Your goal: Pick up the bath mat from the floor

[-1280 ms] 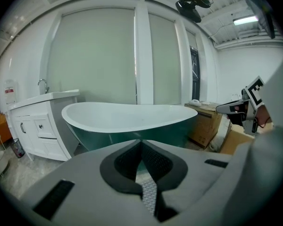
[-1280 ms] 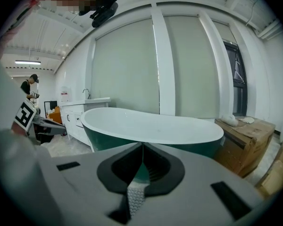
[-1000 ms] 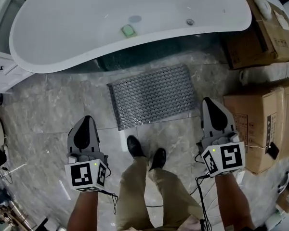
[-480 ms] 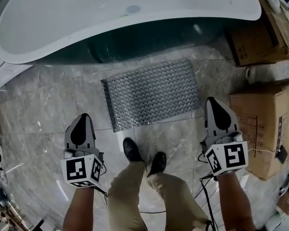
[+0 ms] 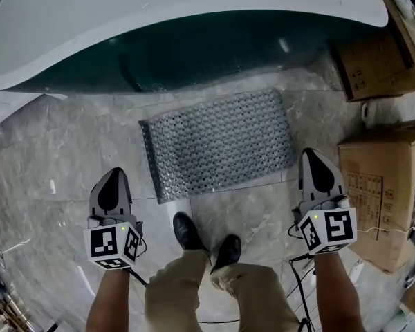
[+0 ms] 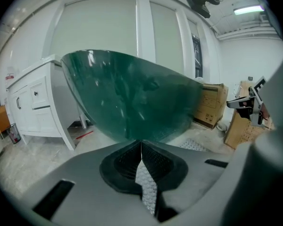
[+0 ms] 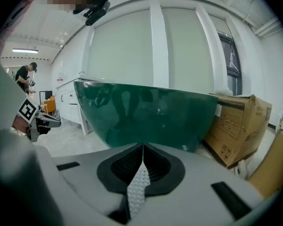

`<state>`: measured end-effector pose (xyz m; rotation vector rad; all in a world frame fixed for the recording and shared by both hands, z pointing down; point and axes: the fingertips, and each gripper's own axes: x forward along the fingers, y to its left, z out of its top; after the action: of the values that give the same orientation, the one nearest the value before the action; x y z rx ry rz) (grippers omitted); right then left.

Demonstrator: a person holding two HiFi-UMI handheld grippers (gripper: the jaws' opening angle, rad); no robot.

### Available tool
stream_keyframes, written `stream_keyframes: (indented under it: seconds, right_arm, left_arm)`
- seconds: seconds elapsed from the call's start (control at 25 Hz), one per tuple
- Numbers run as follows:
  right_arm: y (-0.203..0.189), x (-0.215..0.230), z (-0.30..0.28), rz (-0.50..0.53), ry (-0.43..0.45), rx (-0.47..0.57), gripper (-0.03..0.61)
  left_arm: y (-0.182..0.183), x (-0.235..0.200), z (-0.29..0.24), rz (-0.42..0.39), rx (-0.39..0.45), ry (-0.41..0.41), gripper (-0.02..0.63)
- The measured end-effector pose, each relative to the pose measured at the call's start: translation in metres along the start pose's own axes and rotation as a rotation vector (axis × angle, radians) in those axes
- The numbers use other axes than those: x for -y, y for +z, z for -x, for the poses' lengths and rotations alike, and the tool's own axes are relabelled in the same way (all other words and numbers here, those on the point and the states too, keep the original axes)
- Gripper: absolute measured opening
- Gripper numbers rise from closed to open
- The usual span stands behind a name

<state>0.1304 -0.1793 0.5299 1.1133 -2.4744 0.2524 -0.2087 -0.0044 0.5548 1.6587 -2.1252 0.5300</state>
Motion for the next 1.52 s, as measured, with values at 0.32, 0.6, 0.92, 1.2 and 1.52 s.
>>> stream_keyframes:
  seconds: [0.32,0.6,0.92,1.2,1.52]
  right_arm:
    - [-0.059,0.013,-0.029,-0.004,-0.027,-0.024,0.018]
    - [-0.099,0.026,-0.053,0.000,-0.051,-0.029,0.018]
    - [-0.151,0.034,-0.073,0.022,-0.078,-0.055,0.018]
    - [-0.194,0.040,-0.093,0.009,-0.101,-0.076,0.020]
    - [-0.226,0.038,-0.114,-0.006,-0.079,-0.090,0.039]
  left_arm:
    - [-0.059,-0.001,-0.035,0.001,-0.040,0.004,0.026]
    - [-0.107,-0.005,-0.062,0.012,-0.061,-0.008,0.026]
    - [-0.151,-0.011,-0.085,0.023,-0.056,-0.006,0.026]
    - [-0.193,-0.020,-0.103,0.045,-0.067,-0.011,0.028]
    - [-0.219,-0.023,-0.122,0.064,-0.074,-0.022,0.066]
